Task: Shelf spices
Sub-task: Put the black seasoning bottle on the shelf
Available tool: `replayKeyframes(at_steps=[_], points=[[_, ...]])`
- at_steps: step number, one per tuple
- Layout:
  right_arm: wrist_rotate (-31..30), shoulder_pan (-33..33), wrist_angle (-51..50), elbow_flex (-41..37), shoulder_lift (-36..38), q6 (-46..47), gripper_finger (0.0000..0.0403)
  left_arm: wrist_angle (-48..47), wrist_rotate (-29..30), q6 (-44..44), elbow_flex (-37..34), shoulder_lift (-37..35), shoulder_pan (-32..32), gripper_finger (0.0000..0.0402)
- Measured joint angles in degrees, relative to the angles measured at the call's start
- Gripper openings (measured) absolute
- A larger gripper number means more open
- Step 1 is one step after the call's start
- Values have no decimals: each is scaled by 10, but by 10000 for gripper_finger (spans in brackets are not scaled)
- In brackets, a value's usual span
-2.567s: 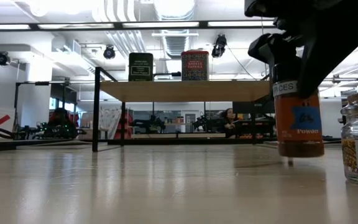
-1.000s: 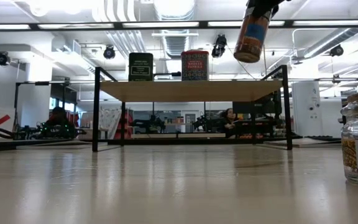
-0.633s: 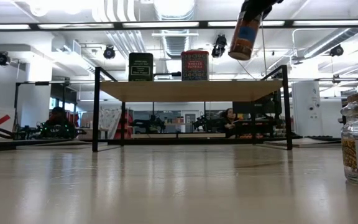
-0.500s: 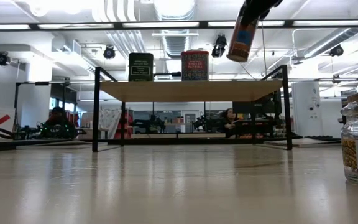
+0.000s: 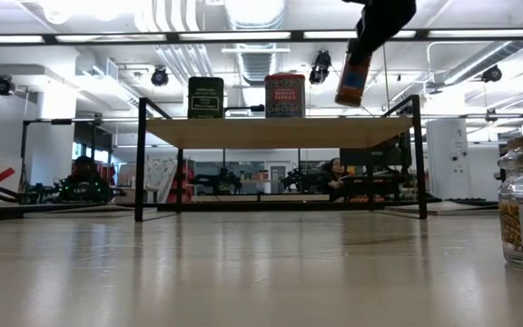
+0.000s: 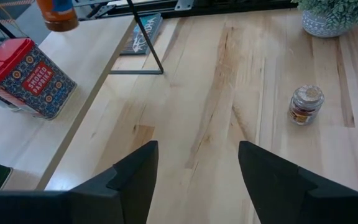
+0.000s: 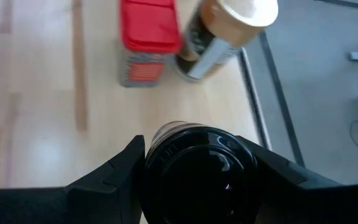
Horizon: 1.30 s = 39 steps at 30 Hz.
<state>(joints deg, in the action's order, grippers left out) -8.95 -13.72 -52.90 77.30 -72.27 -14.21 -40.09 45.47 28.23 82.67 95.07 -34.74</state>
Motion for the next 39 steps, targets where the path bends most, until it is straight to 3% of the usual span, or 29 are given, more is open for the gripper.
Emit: replayKeyframes(at_steps=[10, 21, 39], points=[[57, -80, 14, 0, -10, -45, 194, 0, 0, 0, -1, 0, 0, 205], [119, -147, 11, 7, -70, -93, 194, 0, 0, 0, -2, 0, 1, 207], [170, -208, -74, 149, -180, -168, 194, 0, 0, -2, -2, 0, 3, 206]])
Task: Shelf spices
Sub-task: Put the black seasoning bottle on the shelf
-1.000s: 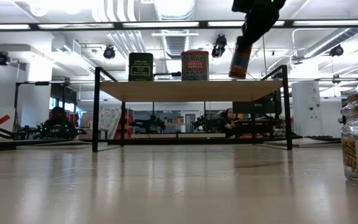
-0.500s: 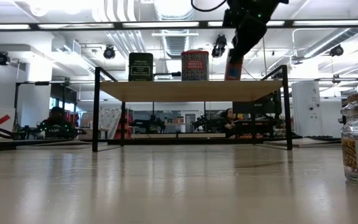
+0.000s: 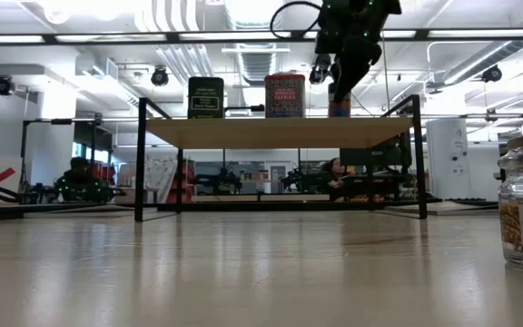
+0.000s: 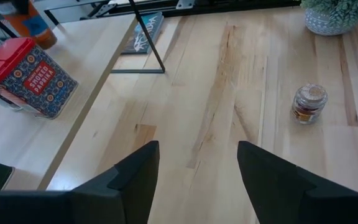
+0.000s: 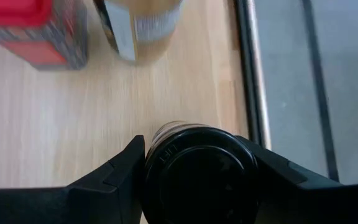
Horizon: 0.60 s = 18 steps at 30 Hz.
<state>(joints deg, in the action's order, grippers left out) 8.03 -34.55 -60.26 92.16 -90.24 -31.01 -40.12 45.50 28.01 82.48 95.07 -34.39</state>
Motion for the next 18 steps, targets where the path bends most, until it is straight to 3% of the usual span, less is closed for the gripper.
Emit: replayKeyframes(at_steps=[9, 18], points=[[12, -6, -72, 52, -46, -35, 195, -4, 0, 1, 0, 0, 0, 212], [15, -8, -83, 94, -56, -32, 199, -6, 0, 6, 0, 0, 0, 207]])
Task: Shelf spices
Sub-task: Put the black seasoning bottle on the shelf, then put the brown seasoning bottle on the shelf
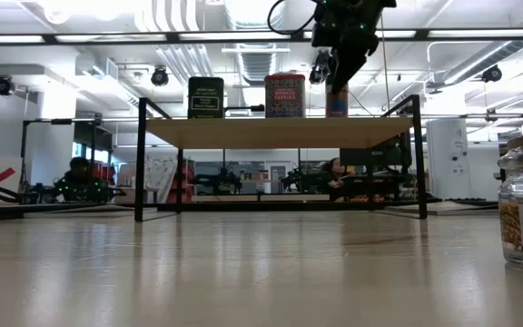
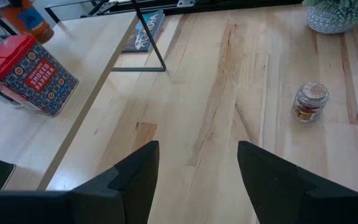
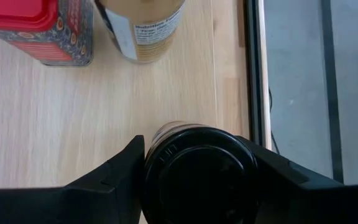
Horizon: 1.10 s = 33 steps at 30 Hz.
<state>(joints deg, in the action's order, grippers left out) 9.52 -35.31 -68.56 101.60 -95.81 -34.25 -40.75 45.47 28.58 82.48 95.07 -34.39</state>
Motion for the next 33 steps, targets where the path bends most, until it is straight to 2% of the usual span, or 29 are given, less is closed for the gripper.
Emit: replayKeyframes(at_steps=[8, 18, 27, 33], points=[[0, 0, -7, -1, 0, 4, 225, 0, 0, 2, 0, 0, 0, 215], [0, 0, -12, 11, 0, 12, 232, -1, 0, 3, 0, 0, 0, 213], [-1, 2, -60, 112, 0, 24, 236, -4, -1, 5, 0, 0, 0, 224], [29, 49, -122, 181, 2, 56, 242, -6, -6, 5, 0, 0, 0, 218]])
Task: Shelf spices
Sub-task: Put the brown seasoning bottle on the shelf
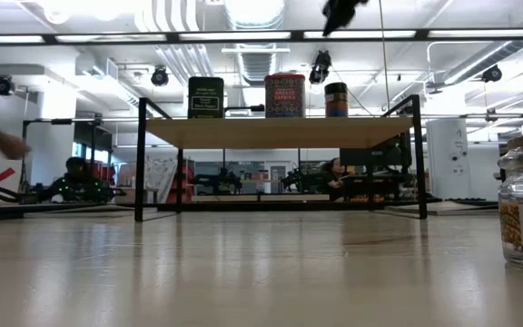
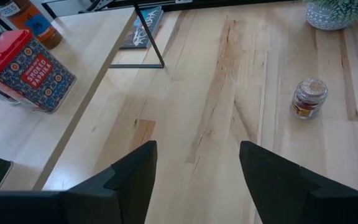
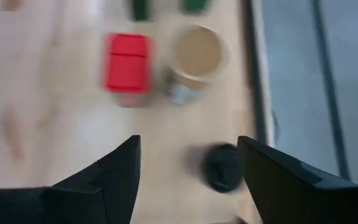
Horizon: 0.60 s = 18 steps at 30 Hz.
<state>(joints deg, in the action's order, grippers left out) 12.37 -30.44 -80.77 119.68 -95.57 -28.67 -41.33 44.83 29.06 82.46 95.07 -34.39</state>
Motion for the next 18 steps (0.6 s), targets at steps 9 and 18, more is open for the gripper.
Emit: replayKeyframes(at_steps=[9, 18], points=[[9, 206, -3, 18, 12, 35, 225, 1, -1, 2, 0, 0, 0, 221], [-81, 409, 34, 3, 12, 101, 217, -7, -16, 8, 0, 0, 0, 220]])
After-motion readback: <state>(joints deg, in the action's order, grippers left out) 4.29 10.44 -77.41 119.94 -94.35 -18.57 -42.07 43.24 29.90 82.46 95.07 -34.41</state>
